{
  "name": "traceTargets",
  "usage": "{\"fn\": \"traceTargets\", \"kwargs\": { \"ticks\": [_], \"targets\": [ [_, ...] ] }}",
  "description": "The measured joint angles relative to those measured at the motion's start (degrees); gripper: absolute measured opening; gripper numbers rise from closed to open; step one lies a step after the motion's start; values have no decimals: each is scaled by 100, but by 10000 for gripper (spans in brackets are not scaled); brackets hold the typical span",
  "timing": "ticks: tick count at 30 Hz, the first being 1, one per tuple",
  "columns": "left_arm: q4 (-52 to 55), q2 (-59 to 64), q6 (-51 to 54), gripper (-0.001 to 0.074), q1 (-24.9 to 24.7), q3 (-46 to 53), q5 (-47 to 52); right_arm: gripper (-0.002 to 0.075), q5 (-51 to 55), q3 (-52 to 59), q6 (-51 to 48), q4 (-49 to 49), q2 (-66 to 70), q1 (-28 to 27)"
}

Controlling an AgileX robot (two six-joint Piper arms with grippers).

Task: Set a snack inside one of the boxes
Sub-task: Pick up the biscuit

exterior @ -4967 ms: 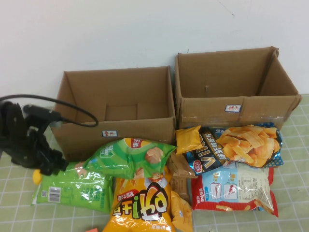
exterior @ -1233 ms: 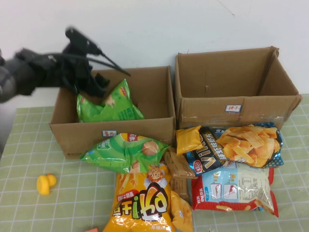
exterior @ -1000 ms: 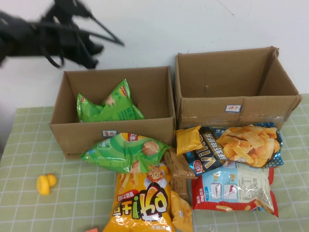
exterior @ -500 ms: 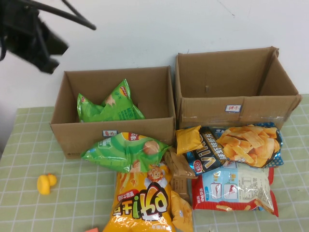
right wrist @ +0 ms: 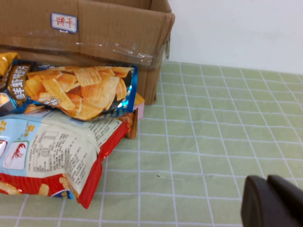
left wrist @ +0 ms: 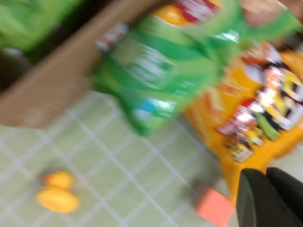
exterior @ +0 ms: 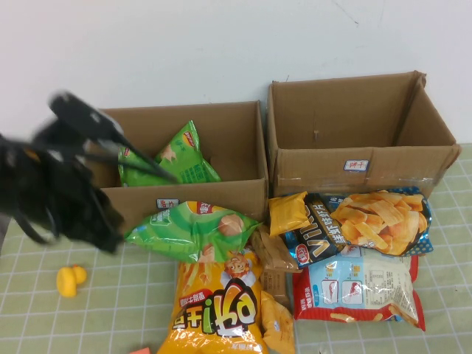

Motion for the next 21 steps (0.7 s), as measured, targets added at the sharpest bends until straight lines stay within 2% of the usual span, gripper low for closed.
{"fn": "traceTargets", "kwargs": {
  "ticks": [3,9,16,21],
  "targets": [
    [10,-38,-86,0,-415,330,-36,-2,0,0,0,0,0,0],
    [490,-38,-645,0,-1667,747,-342,-2,0,0,0,0,0,0],
    [1089,77,-1200,0,-3124,791,-1353,-2,0,0,0,0,0,0],
    [1153,397,-1257,0,-3483,791,-1739,-2,0,0,34,0,0,0]
  ]
}}
